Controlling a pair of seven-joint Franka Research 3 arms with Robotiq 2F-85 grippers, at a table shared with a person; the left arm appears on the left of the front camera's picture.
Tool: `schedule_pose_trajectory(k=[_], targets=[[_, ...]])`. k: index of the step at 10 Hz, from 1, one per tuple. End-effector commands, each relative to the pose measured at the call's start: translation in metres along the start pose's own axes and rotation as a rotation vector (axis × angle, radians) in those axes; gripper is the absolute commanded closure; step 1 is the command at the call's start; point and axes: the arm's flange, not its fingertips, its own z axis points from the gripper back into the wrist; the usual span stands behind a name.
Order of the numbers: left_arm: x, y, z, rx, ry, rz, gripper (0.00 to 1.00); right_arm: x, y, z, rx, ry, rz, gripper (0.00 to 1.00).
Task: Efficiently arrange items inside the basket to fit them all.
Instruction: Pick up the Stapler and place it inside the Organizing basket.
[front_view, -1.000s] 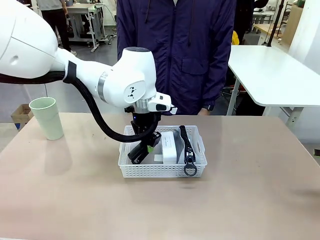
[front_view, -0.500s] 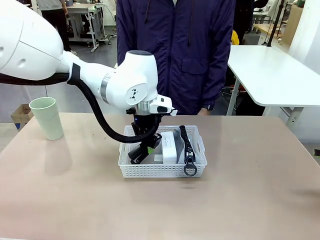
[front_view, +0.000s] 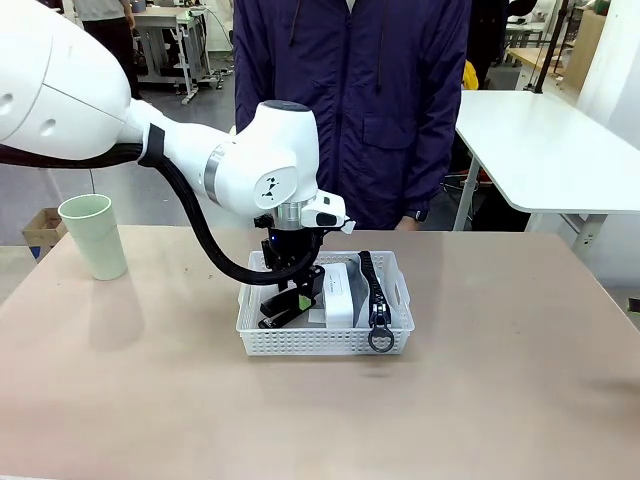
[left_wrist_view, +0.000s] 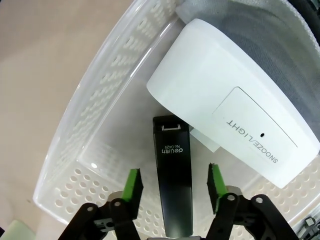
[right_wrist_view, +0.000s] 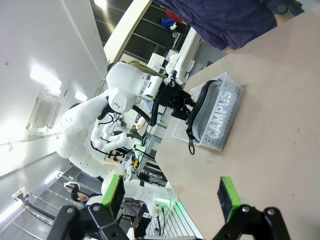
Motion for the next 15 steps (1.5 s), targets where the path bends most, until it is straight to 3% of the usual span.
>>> schedule_pose_trajectory(k=[1,4,7,9,11,13,14,15], targets=[[0.002,-0.001,0.003,0.020,0.011,0.019,0.00,0.001,0.004,-0.001,0.012,-0.014,-0.006,0.00],[-0.005,0.003,0.025,-0.022,-0.005,0.036,0.00,0.001,0.004,-0.001,0.012,-0.014,-0.006,0.00],[-0.057,0.030,0.113,-0.192,-0.044,0.156,0.00,0.001,0.004,-0.001,0.012,-0.014,-0.006,0.00],[-0.138,0.072,0.173,-0.373,-0.155,0.315,0.00,0.001,0.004,-0.001,0.012,-0.014,-0.006,0.00],[-0.227,0.112,0.204,-0.472,-0.269,0.437,0.00,0.001,0.004,-0.001,0.012,-0.014,-0.006,0.00],[-0.313,0.167,0.211,-0.557,-0.415,0.677,0.00,0.001,0.004,-0.001,0.012,-0.014,-0.006,0.00],[-0.363,0.198,0.207,-0.663,-0.501,0.789,0.00,0.001,0.004,-0.001,0.012,-0.014,-0.006,0.00],[-0.397,0.219,0.202,-0.738,-0.561,0.803,0.00,0.001,0.004,-0.001,0.012,-0.014,-0.006,0.00]])
